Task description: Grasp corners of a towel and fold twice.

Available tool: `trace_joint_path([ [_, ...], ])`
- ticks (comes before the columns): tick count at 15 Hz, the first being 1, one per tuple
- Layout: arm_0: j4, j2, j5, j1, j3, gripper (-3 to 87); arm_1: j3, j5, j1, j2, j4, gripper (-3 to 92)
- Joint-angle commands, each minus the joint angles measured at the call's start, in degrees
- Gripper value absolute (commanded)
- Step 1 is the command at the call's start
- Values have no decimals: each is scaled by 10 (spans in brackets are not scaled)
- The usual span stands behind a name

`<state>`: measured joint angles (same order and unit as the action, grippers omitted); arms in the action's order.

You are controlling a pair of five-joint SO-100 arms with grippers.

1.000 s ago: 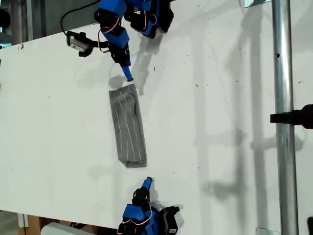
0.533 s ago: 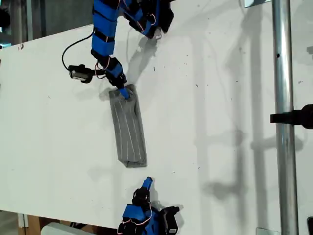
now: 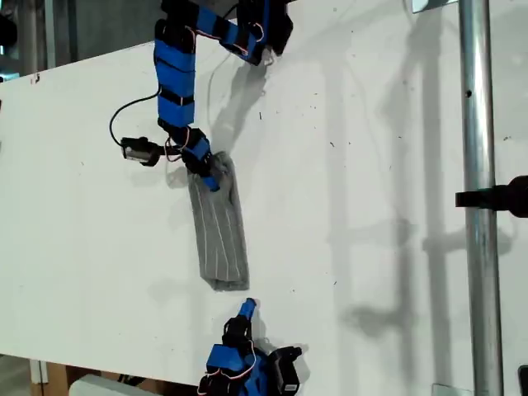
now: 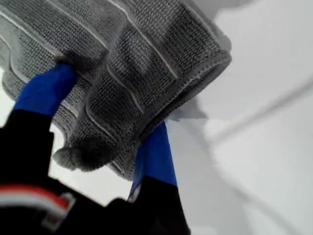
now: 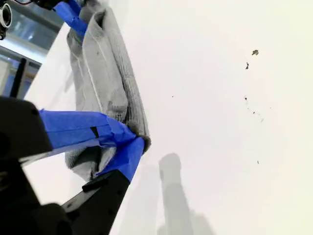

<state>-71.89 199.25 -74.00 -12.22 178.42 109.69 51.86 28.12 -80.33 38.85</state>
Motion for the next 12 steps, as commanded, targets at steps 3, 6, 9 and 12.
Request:
trace_joint_path([
  [3,0,3,-2,-9,4,-12,18,-4,-32,-122,96,-1],
  [6,-1,3,-2,-9,4,-12,81,47,-49,-303,320,-1],
  [9,-1,3,-2,-7,4,-12,47,142,-105,-347,584,-1],
  [12,-2,3,-2,-8,4,-12,-54,159,-167,-356,616,-1],
])
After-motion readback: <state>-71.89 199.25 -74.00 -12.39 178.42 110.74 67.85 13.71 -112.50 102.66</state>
